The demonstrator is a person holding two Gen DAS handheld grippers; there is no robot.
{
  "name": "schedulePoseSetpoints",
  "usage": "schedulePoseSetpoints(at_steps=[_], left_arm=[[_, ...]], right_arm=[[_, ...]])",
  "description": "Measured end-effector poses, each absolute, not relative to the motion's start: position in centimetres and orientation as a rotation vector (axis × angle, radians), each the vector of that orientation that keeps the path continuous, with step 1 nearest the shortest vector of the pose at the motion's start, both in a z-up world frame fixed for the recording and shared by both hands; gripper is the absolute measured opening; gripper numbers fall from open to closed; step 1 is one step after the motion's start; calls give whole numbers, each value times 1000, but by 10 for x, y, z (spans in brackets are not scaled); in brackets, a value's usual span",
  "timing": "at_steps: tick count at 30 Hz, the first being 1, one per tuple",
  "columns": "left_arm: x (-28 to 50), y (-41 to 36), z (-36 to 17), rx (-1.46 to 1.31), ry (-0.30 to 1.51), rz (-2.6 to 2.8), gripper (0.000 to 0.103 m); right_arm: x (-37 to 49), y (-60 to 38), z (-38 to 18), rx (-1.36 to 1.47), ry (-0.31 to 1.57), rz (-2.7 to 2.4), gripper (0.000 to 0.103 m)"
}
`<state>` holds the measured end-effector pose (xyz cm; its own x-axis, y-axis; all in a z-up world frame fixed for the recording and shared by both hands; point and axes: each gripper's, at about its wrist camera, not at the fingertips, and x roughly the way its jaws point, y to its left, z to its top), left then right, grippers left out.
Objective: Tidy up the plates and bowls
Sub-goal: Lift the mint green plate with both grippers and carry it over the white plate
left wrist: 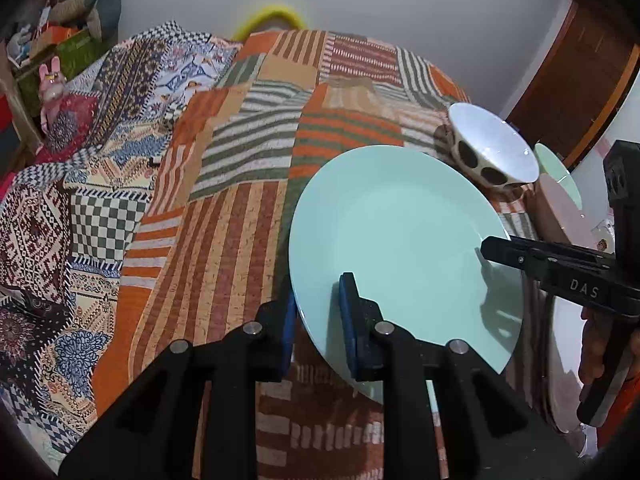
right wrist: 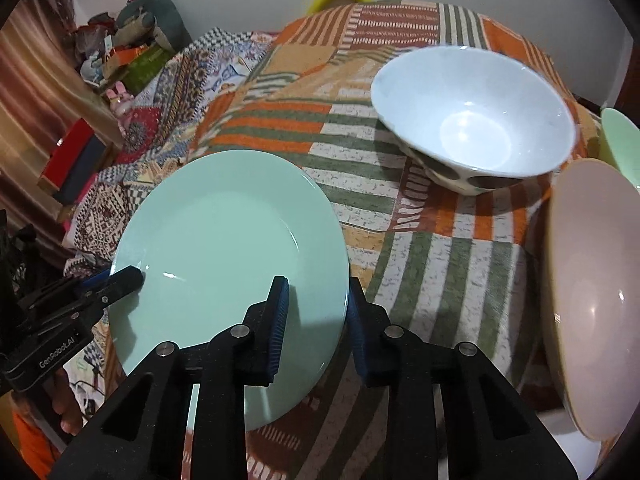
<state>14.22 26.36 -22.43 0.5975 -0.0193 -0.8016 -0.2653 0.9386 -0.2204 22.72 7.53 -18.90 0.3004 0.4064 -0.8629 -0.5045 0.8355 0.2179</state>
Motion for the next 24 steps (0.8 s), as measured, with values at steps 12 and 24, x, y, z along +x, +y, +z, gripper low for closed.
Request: schedulePoseSetpoints(at_steps=[12, 24], left_arm=[[113, 234, -180, -312, 852, 142, 20], [80, 191, -135, -267, 774, 140, 20]], right_arm=[[202, 45, -155, -13, 1040, 645, 26], [166, 5, -117, 21, 939, 681, 26]])
